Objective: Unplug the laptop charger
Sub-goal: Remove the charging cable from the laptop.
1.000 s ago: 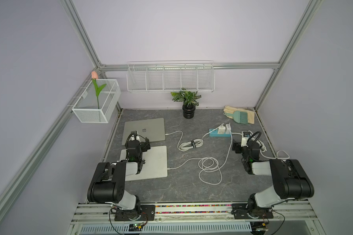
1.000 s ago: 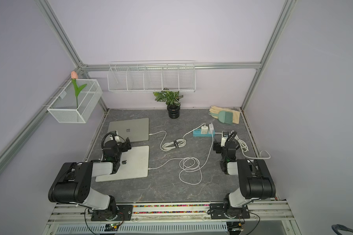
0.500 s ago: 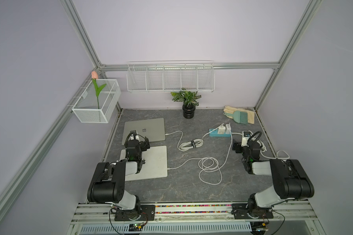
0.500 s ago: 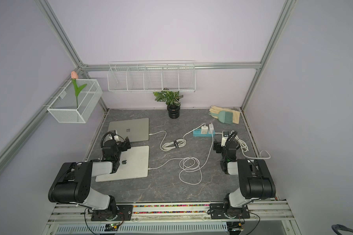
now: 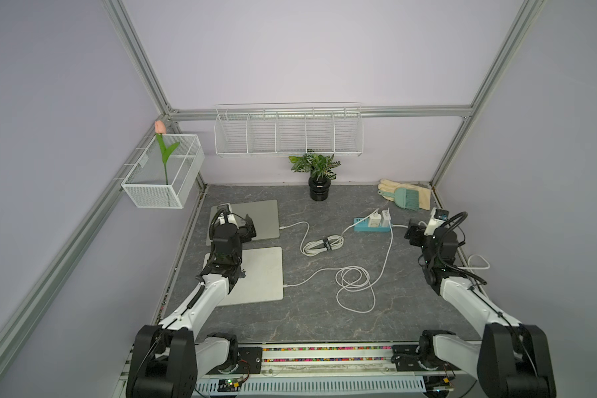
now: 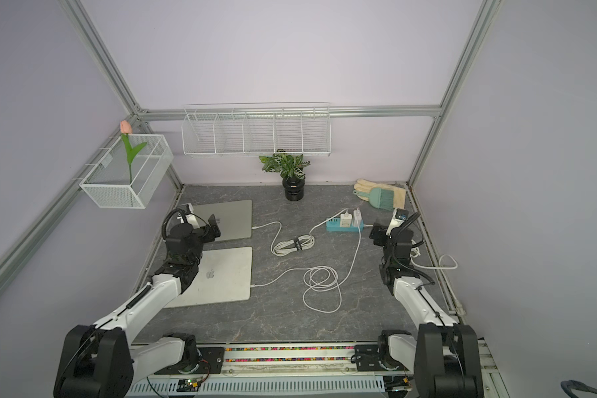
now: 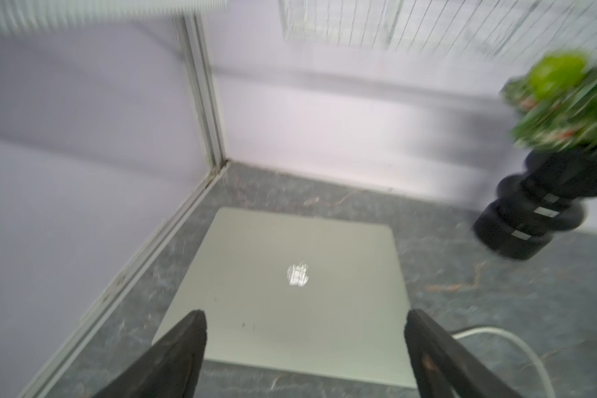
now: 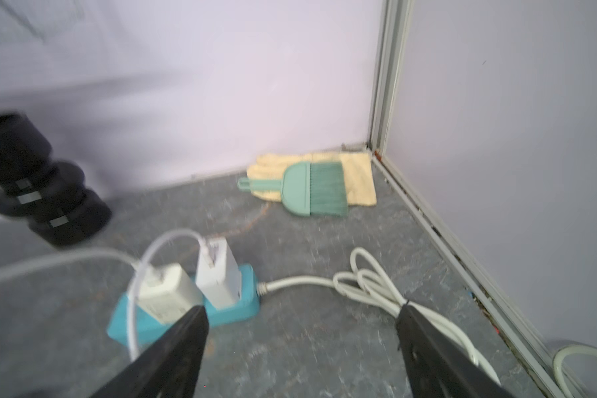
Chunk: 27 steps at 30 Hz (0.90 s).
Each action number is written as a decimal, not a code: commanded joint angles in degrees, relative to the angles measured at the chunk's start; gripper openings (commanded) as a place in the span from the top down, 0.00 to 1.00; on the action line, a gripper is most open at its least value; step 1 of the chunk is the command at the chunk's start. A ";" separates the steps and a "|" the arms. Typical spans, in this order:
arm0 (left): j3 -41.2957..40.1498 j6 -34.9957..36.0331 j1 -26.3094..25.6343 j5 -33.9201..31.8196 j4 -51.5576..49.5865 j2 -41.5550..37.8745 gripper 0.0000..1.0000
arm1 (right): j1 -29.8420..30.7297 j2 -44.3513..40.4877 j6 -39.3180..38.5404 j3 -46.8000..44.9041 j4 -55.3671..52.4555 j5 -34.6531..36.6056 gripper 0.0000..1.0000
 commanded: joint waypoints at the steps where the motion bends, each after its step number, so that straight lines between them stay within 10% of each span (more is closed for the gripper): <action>1: 6.39 -7.94 -5.51 0.47 -18.54 -1.02 0.11 | -1.40 -5.42 10.56 4.53 -13.95 -6.88 0.11; 15: 9.98 -21.76 -16.86 3.58 -49.78 2.81 0.13 | 31.52 -4.36 -16.33 18.29 -33.16 -16.98 0.06; 27: 1.78 -26.34 -16.91 5.72 -47.94 5.61 0.10 | 46.99 19.20 -31.96 26.15 -37.79 -24.28 0.02</action>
